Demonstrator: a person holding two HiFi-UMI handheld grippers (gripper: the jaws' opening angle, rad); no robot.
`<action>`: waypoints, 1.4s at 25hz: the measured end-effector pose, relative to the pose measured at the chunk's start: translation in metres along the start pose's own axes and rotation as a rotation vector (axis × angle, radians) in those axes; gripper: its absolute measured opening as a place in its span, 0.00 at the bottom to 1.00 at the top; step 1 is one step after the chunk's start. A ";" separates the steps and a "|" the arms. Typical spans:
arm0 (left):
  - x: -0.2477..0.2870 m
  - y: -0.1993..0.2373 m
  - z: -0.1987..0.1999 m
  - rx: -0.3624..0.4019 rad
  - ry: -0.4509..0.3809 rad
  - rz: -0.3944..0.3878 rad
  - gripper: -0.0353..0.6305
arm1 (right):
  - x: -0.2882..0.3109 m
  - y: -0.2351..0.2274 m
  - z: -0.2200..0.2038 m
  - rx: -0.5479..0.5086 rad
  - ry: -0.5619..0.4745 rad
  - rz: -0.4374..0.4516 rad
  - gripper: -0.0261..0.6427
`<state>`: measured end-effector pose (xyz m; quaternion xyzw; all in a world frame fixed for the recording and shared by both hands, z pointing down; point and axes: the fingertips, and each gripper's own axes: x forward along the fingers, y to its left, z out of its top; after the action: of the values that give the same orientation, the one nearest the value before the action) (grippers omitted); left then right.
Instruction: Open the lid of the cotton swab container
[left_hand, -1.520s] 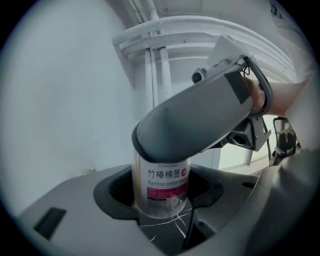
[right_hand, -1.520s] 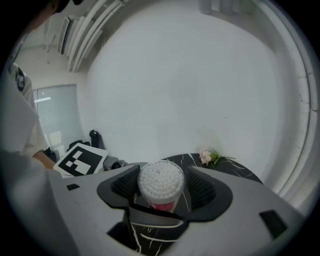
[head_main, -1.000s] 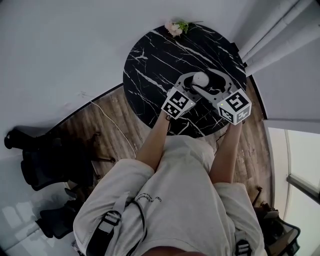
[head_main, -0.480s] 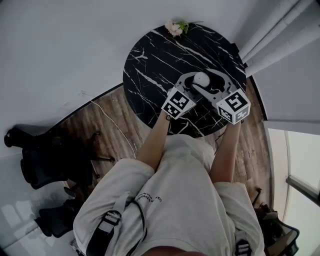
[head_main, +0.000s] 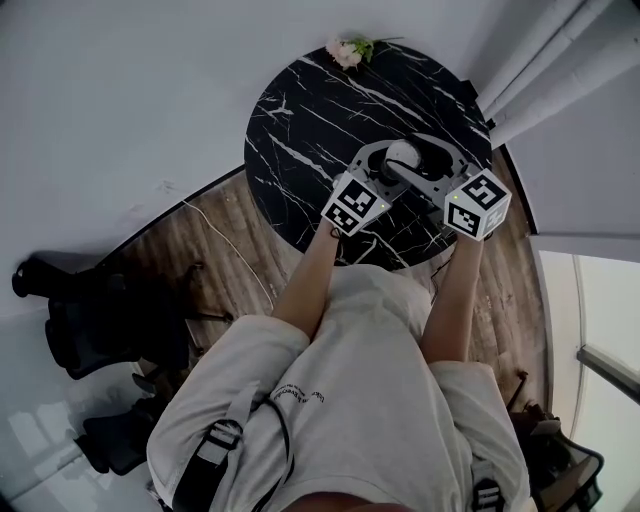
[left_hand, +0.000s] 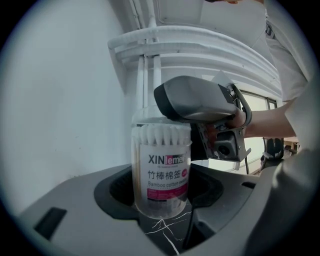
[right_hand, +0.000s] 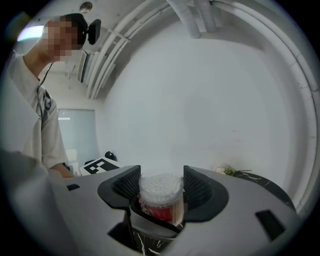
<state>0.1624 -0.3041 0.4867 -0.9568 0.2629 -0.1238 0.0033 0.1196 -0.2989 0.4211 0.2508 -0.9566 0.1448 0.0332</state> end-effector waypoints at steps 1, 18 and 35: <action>0.001 -0.002 0.000 0.003 0.004 -0.006 0.44 | -0.001 -0.001 -0.001 -0.007 0.008 -0.006 0.48; 0.017 -0.012 -0.003 -0.021 0.021 -0.030 0.44 | -0.023 -0.007 0.010 -0.226 0.057 -0.137 0.48; 0.005 -0.023 -0.007 -0.045 0.021 -0.040 0.44 | -0.055 -0.030 0.030 -0.242 -0.043 -0.383 0.48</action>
<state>0.1765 -0.2864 0.4960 -0.9603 0.2467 -0.1278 -0.0235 0.1825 -0.3067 0.3923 0.4252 -0.9023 0.0145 0.0697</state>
